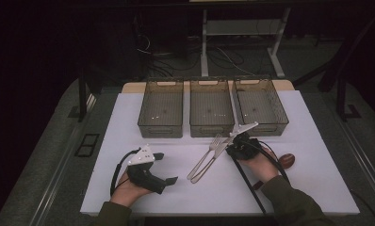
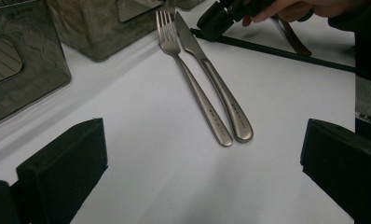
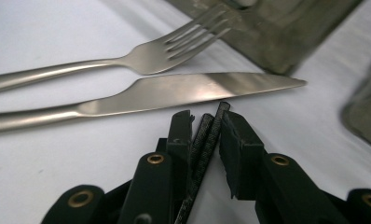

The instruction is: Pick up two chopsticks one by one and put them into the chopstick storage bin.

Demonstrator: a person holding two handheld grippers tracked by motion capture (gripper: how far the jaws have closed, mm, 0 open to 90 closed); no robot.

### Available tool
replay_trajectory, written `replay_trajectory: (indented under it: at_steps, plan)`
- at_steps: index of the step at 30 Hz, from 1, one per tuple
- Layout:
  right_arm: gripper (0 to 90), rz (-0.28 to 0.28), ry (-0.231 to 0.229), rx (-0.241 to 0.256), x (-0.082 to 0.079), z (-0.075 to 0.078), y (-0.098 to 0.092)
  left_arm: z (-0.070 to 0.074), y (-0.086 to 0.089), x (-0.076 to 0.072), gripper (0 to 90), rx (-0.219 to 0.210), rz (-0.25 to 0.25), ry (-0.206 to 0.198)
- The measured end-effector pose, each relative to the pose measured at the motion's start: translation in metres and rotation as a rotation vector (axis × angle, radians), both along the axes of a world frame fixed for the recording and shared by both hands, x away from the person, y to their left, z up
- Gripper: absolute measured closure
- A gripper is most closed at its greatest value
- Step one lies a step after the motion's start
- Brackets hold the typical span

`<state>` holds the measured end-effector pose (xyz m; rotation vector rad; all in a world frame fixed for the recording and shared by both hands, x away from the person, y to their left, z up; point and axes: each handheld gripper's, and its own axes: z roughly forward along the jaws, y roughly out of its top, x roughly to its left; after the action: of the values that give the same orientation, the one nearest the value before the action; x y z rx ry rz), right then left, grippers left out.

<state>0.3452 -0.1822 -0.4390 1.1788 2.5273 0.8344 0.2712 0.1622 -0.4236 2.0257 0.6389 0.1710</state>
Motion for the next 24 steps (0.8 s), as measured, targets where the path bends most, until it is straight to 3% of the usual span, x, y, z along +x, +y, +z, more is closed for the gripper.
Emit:
replay_trajectory:
  at_steps: [15,21,24]
  plan:
    - [73.5,0.158,0.011,-0.032,-0.018,0.003,0.011,0.000,0.000,0.000,0.0,0.000,-0.001,-0.001]
    - [71.8,0.168,0.016,-0.010,-0.019,0.002,0.010,0.000,-0.001,0.000,0.0,0.000,-0.001,0.000]
    - [68.6,0.159,0.009,0.036,-0.020,0.007,0.005,0.000,0.000,0.000,0.0,0.000,-0.001,-0.001]
